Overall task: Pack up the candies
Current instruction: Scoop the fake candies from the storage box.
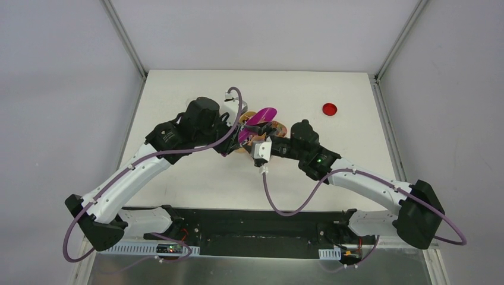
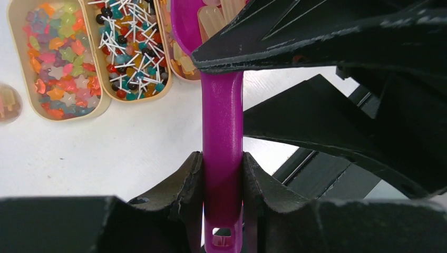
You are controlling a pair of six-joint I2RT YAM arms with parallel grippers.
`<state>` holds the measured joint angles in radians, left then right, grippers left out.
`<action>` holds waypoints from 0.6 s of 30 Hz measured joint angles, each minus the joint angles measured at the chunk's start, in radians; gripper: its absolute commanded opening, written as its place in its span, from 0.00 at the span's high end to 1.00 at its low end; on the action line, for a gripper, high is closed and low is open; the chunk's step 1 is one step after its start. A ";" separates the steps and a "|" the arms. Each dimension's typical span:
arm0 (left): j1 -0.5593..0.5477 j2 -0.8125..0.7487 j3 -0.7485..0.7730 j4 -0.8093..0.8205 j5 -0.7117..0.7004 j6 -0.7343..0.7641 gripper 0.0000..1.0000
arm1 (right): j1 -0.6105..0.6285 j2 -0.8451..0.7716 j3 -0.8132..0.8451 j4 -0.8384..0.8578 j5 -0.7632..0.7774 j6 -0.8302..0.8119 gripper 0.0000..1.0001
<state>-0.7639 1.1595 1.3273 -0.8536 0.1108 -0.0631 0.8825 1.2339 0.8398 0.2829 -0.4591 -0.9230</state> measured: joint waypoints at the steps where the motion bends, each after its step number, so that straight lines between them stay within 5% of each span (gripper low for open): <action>1: 0.000 -0.003 0.000 0.000 0.000 0.000 1.00 | 0.006 0.005 0.000 0.000 0.011 -0.009 0.36; 18: 0.000 -0.069 -0.037 0.058 -0.022 0.004 1.00 | 0.043 0.024 0.001 0.072 0.127 -0.053 0.44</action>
<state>-0.7639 1.0904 1.2903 -0.7959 0.0891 -0.0593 0.9253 1.2579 0.8406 0.3553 -0.3321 -0.9764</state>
